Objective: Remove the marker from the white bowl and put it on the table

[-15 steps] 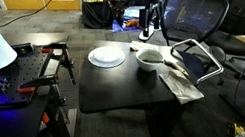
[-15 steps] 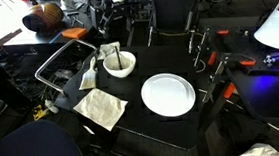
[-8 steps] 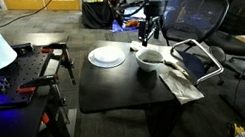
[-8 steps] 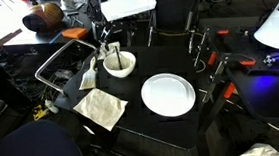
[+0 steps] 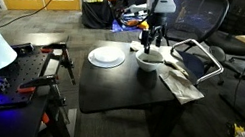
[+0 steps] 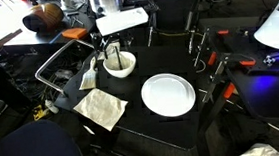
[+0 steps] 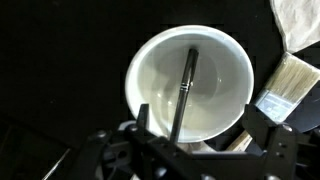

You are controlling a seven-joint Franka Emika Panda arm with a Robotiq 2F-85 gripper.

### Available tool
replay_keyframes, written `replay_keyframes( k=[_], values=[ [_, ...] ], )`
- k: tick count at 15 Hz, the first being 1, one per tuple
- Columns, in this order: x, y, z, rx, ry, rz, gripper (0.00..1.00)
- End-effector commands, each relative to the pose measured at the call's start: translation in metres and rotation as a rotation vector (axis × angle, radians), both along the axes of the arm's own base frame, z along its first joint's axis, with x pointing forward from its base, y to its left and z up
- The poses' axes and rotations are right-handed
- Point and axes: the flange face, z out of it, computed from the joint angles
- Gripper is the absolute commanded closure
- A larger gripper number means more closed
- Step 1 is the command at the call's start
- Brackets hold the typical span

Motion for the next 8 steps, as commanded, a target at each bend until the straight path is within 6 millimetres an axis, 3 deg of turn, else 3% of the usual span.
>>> replay_keyframes(
  k=[1,3,8],
  values=[
    [0.013,0.001,-0.01,-0.004,0.023,-0.021,0.22],
    [0.016,0.0,-0.017,-0.005,0.03,-0.026,0.3],
    [0.023,-0.005,-0.032,-0.003,0.047,-0.051,0.23]
  ],
)
